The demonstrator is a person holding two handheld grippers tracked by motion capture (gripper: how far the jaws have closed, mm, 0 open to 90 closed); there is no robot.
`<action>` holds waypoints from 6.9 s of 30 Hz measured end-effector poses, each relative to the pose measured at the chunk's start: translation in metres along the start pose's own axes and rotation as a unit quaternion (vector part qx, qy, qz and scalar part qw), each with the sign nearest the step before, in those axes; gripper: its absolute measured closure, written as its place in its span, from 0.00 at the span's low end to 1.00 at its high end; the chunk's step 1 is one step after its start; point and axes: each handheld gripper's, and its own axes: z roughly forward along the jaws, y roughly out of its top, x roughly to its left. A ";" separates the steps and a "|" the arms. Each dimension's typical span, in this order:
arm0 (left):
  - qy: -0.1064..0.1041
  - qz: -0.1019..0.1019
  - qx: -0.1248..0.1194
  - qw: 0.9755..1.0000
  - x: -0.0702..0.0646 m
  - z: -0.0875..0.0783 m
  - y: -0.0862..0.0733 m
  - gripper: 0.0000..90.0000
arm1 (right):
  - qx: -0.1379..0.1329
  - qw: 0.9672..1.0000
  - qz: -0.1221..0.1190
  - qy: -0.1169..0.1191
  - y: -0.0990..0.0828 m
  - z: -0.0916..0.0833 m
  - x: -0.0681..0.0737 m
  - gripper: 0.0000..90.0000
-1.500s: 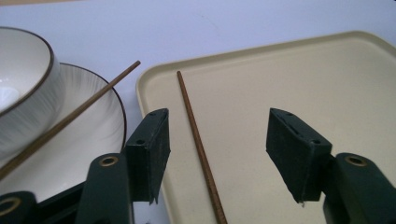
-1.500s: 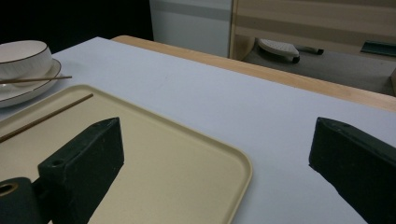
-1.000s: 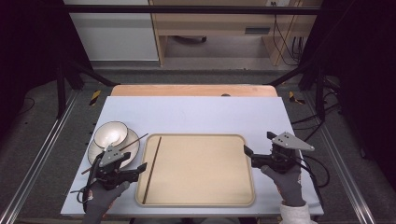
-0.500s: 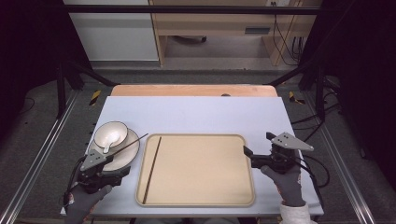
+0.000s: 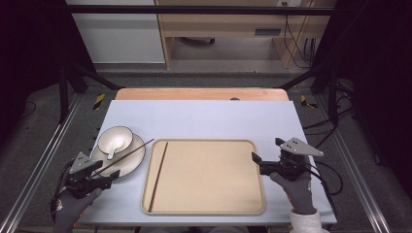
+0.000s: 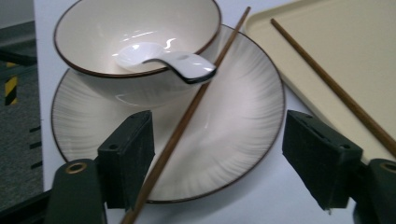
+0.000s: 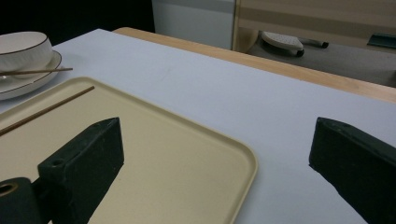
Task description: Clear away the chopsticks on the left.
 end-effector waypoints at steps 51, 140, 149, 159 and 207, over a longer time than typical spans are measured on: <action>-0.028 0.051 0.059 0.997 -0.017 0.024 0.013 0.94 | 0.011 1.000 -0.010 -0.001 -0.002 0.003 0.002 0.03; 0.056 -0.121 -0.011 0.991 -0.178 0.061 -0.003 0.94 | 0.010 1.000 -0.018 0.001 -0.001 0.002 0.005 0.03; 0.056 -0.119 0.002 0.991 -0.179 0.064 -0.003 0.94 | 0.013 1.000 -0.021 0.001 -0.002 0.004 0.006 0.03; 0.058 -0.116 0.004 0.992 -0.180 0.065 -0.002 0.93 | 0.013 1.000 -0.021 0.001 -0.002 0.004 0.006 0.03; -0.094 -0.032 -0.107 0.989 -0.092 0.004 0.039 0.28 | -0.015 1.000 0.008 -0.006 -0.002 -0.011 -0.010 0.02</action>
